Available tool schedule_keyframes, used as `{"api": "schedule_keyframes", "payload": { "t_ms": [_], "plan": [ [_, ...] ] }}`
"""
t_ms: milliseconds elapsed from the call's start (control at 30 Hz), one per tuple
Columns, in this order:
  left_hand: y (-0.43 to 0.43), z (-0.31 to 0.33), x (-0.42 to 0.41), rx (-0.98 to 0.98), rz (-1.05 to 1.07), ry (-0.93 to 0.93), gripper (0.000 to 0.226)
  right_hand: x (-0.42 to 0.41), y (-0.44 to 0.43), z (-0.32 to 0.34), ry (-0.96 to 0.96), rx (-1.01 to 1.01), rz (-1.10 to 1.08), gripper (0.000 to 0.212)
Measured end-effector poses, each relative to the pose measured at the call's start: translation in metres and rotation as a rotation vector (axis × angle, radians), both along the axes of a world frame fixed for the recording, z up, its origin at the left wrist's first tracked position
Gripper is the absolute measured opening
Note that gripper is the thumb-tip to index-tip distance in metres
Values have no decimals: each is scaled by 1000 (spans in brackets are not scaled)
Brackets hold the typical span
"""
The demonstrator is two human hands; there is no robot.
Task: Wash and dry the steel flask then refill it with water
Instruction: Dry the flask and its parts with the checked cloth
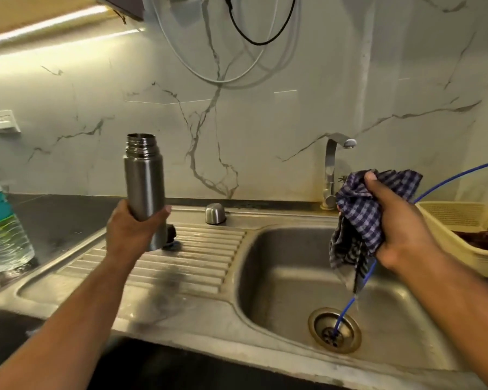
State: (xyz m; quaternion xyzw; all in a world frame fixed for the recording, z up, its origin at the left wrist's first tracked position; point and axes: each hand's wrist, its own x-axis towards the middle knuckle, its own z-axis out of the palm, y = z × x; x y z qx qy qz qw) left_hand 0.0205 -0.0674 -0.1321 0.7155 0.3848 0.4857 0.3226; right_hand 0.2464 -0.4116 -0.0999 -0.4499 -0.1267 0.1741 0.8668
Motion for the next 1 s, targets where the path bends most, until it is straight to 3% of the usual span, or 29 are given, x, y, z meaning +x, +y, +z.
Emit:
{"api": "schedule_keyframes", "payload": {
  "t_ms": [200, 633, 833, 900, 1000],
  "plan": [
    [32, -25, -39, -28, 139, 18, 59, -14, 10, -9, -13, -104, 78, 44],
    [39, -40, -36, -150, 134, 34, 73, -22, 12, -13, -32, -193, 121, 48],
    [35, -37, -36, -172, 103, 11, 92, -22, 10, -10, -31, -199, 106, 47],
    [31, -35, -36, -136, 139, -24, 101, -23, 9, -9, -28, -199, 111, 45],
    [11, -25, -34, 141, 335, -53, 92, -25, 8, -8, -31, -203, 127, 43]
  ]
}}
